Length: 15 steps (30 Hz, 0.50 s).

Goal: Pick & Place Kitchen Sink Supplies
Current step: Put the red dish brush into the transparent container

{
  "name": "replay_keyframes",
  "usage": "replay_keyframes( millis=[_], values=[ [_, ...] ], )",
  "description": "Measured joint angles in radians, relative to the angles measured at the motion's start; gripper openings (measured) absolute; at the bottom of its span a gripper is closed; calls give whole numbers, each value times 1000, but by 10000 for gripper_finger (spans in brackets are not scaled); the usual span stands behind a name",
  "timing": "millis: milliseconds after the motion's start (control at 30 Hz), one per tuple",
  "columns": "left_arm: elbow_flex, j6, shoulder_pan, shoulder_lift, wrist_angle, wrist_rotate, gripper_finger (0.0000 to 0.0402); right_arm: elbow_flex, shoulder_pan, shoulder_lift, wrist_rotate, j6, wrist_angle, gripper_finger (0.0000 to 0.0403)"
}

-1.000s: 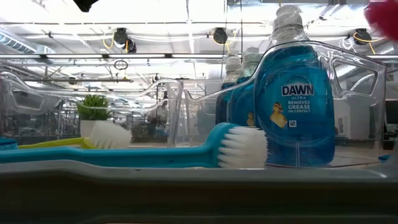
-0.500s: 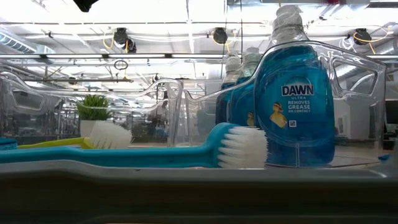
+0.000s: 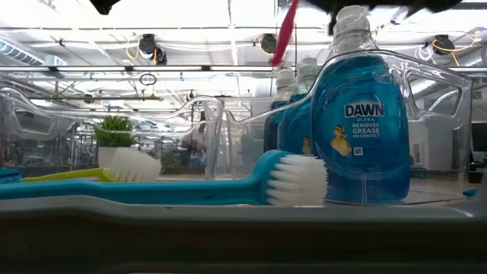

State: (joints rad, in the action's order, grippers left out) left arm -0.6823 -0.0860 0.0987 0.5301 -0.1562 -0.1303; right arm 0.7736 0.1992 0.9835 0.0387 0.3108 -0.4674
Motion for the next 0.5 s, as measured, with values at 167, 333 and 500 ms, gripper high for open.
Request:
replay_keyframes(
  millis=[167, 333, 500],
  values=[
    [0, 0, 0, 0, 0, 0, 397, 79, 212, 185, 177, 120, -3, 32],
    [0, 0, 0, 0, 0, 0, 397, 91, 284, 320, 229, 130, -75, 35],
    [0, 0, 0, 0, 0, 0, 397, 93, 301, 371, 226, 114, -111, 84]
  ],
)
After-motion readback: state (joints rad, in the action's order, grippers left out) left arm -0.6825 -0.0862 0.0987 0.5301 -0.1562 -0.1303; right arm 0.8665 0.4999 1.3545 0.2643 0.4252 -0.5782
